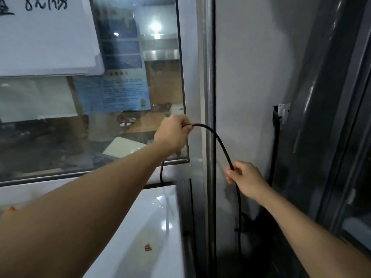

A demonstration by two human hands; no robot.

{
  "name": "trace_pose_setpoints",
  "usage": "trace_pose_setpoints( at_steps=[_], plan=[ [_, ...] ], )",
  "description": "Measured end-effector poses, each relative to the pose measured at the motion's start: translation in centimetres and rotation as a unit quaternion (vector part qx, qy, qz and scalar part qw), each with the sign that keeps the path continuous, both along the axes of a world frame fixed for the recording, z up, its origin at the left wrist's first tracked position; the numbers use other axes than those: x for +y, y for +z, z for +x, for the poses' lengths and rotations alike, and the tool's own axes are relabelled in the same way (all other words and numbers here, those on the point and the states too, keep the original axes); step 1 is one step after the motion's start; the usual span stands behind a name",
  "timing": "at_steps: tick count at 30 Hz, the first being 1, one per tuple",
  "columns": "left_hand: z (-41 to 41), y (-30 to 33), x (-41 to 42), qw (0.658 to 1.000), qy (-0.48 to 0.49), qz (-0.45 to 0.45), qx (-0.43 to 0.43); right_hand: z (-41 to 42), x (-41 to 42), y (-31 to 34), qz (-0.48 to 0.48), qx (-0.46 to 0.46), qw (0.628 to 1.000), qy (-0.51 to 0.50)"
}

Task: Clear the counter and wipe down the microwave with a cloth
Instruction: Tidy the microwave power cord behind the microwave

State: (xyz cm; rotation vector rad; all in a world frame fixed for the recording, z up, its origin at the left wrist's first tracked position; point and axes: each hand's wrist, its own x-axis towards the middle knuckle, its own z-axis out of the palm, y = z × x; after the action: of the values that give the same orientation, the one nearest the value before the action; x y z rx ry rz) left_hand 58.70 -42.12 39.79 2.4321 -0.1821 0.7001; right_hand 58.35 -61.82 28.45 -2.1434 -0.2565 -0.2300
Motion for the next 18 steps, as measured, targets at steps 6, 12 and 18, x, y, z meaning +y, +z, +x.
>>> trace_pose_setpoints(
  at_steps=[6,12,18],
  plan=[
    [-1.3,1.2,2.9,0.996,0.029,-0.089,-0.009,-2.0,-1.9,-0.6,-0.005,0.039,0.998,-0.053],
    [-4.0,3.6,0.5,0.992,-0.080,0.060,-0.081,-5.2,-2.1,6.7,-0.015,-0.032,0.994,-0.108],
    [-7.2,5.8,-1.5,0.983,-0.139,0.075,-0.097,-9.0,-1.3,12.3,-0.026,-0.077,0.989,-0.126]
  ],
)
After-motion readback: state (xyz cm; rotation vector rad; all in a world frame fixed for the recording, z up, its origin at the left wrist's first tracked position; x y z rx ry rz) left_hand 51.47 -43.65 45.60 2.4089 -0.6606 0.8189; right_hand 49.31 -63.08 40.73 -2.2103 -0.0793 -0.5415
